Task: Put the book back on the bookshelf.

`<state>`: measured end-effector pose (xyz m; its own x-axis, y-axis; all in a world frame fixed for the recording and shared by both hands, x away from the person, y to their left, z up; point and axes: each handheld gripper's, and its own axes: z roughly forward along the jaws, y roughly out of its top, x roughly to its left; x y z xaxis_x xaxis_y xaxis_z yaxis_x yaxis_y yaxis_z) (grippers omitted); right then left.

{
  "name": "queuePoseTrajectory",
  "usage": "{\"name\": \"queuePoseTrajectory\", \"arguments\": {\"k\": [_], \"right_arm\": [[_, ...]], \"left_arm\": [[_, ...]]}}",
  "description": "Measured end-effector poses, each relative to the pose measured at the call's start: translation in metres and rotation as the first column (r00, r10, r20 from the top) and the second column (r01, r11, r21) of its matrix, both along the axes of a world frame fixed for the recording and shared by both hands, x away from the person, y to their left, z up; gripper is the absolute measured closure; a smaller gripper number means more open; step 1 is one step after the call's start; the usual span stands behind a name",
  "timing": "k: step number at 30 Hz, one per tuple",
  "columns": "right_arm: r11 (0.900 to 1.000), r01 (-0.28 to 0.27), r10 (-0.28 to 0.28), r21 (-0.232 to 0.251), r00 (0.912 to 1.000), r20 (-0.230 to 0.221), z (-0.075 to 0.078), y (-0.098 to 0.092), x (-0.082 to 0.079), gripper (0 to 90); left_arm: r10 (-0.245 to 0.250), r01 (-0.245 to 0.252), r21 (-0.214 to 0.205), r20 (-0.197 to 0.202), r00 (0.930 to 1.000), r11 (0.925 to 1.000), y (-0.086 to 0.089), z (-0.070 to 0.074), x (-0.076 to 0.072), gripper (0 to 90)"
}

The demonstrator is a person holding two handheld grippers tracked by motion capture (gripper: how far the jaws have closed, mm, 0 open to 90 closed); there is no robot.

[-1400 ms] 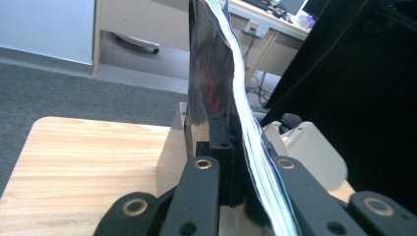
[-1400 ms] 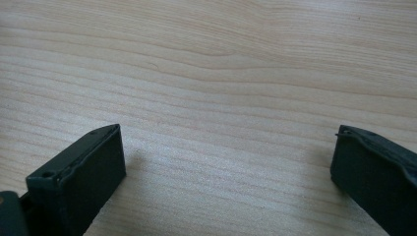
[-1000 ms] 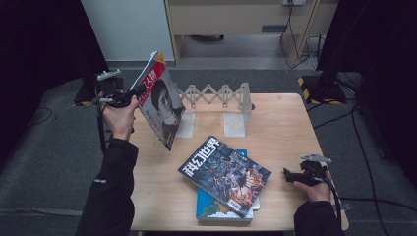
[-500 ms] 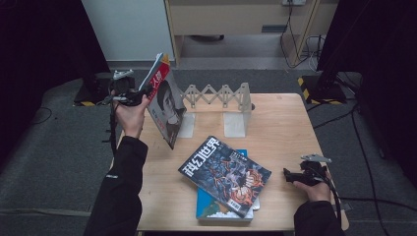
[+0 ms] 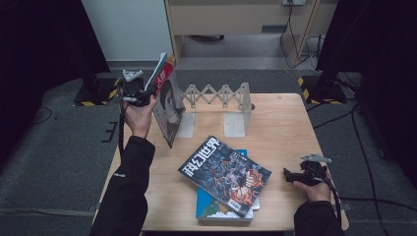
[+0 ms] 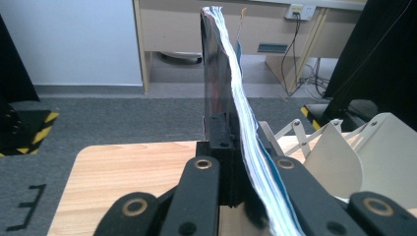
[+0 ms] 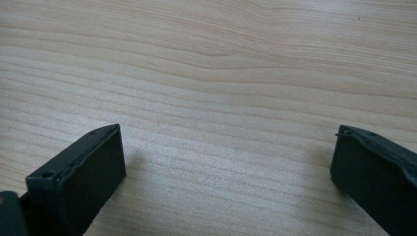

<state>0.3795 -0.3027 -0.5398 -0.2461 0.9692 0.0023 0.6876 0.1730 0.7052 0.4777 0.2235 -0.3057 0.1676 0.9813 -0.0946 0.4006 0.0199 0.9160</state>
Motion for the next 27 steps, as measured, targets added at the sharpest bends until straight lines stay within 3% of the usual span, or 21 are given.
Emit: {"name": "queuePoseTrajectory", "arguments": {"k": [2, 6, 14, 20, 27], "right_arm": [[1.0000, 0.000, 0.000, 0.000, 1.0000, 0.000, 0.000, 0.000, 0.000, 0.3], [1.0000, 0.000, 0.000, 0.000, 1.0000, 0.000, 0.000, 0.000, 0.000, 0.3], [1.0000, 0.002, -0.002, 0.001, 1.0000, 0.000, 0.000, 0.000, 0.000, 0.3], [1.0000, 0.004, -0.004, 0.002, 1.0000, 0.000, 0.000, 0.000, 0.000, 0.3], [1.0000, 0.005, -0.005, 0.001, 1.0000, 0.001, 0.000, 0.001, 0.000, 0.3]], "left_arm": [[0.002, -0.002, 0.013, 0.006, 1.0000, 0.9999, -0.003, -0.001, 0.000, 86.4], [0.009, -0.009, -0.001, 0.022, 0.9997, 1.0000, -0.006, -0.005, 0.000, 86.4], [-0.001, 0.001, -0.002, 0.017, 0.9998, 1.0000, -0.008, -0.022, -0.002, 86.4], [-0.008, 0.008, 0.001, 0.025, 0.9997, 1.0000, -0.007, -0.023, -0.005, 86.3], [-0.036, 0.035, 0.038, 0.014, 0.9993, 0.9987, -0.012, -0.026, -0.011, 85.8]]}}
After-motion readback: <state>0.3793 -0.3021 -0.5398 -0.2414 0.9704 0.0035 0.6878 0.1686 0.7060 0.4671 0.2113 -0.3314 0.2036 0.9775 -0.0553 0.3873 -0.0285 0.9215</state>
